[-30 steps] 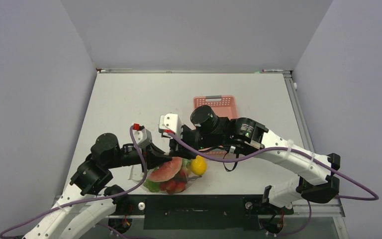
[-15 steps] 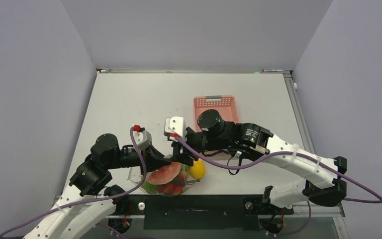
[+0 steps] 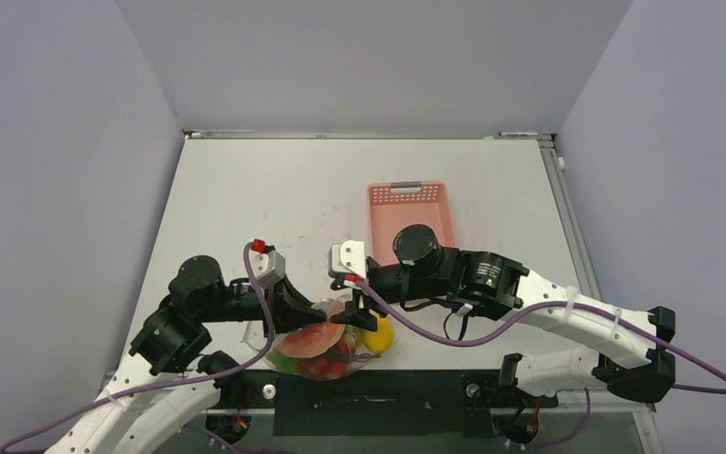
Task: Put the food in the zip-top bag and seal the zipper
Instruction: Zip the zipper food storage bag at the center of the board.
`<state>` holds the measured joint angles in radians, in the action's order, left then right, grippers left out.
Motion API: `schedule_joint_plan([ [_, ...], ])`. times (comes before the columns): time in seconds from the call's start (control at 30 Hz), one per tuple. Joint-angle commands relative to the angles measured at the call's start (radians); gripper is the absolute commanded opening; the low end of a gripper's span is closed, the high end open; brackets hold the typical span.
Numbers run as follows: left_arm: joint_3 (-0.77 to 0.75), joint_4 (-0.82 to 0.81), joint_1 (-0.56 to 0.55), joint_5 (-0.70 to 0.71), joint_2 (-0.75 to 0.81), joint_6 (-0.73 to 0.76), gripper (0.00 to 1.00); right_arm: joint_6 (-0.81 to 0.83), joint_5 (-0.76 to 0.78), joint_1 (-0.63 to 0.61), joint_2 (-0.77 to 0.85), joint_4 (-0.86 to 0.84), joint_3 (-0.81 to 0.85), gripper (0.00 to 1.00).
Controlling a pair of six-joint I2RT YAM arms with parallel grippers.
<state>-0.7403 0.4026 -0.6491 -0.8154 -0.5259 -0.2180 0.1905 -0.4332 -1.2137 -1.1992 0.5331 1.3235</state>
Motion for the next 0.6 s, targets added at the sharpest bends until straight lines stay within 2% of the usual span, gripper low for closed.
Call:
schedule_joint_plan([
  [0.0, -0.066, -0.118, -0.002, -0.050, 0.015, -0.029, 0.00, -0.005, -0.056, -0.008, 0.018, -0.106, -0.016, 0.53],
  [0.23, -0.067, -0.128, -0.002, -0.064, 0.021, -0.039, 0.00, -0.027, -0.093, -0.008, 0.016, -0.161, -0.039, 0.36],
  [0.57, -0.073, -0.146, -0.003, -0.076, 0.024, -0.049, 0.00, -0.039, -0.118, -0.008, 0.001, -0.168, -0.038, 0.27],
])
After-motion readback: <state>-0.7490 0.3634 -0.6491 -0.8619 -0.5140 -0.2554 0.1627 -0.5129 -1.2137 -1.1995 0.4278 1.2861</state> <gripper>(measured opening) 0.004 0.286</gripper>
